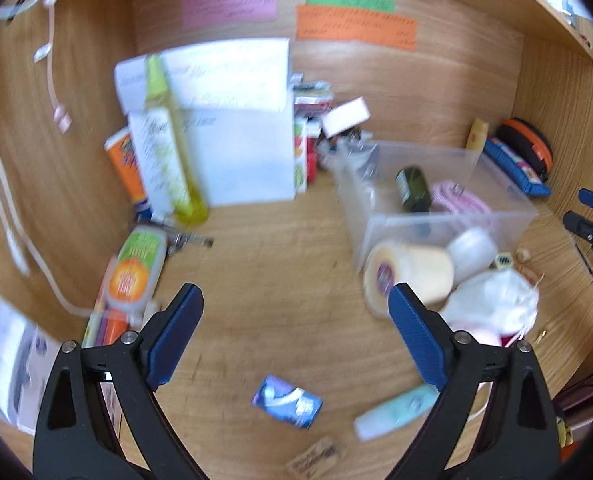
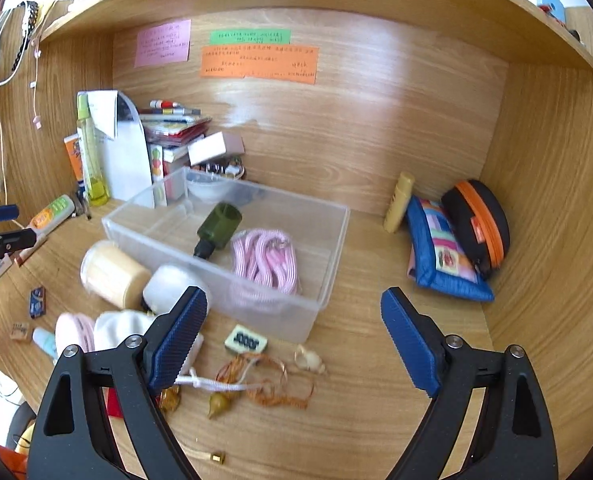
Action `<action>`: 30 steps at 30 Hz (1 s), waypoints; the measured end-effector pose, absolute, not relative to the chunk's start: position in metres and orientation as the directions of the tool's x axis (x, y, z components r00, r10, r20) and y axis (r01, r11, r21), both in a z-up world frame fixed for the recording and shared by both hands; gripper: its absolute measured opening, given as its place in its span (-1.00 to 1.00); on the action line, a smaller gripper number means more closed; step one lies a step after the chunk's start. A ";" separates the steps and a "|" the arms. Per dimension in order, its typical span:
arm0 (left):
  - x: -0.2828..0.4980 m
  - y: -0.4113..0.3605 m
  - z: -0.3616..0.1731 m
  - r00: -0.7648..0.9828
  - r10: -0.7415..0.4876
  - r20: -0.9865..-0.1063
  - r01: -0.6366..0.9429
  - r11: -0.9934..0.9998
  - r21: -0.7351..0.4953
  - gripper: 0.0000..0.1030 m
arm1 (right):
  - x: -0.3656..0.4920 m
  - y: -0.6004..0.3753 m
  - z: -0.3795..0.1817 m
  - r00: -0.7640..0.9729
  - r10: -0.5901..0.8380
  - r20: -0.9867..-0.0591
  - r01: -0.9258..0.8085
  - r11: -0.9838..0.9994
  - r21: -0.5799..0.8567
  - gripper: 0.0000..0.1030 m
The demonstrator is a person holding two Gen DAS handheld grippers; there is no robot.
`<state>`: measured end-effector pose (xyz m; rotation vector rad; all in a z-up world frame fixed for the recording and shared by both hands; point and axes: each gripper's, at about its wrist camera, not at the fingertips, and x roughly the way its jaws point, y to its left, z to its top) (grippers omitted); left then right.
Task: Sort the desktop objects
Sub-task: 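Open both grippers to release bottle and rope, then withdraw, then grasp the blue Max card box with the left gripper while the right grasps the white pouch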
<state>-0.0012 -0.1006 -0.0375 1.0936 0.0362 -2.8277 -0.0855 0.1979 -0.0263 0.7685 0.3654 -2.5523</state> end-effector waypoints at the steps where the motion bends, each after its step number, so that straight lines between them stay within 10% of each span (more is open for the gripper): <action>1: 0.002 -0.103 -0.042 -0.726 -0.095 -0.681 0.116 -0.993 0.014 0.84 | -0.084 0.199 -0.030 -0.739 -0.338 -0.583 0.487 -0.866 -0.115 0.70; 30: 0.022 -0.111 -0.117 -0.619 -0.056 -0.784 0.059 -0.998 0.024 0.63 | -0.053 0.150 -0.085 -0.537 -0.423 -0.730 0.610 -0.792 0.011 0.70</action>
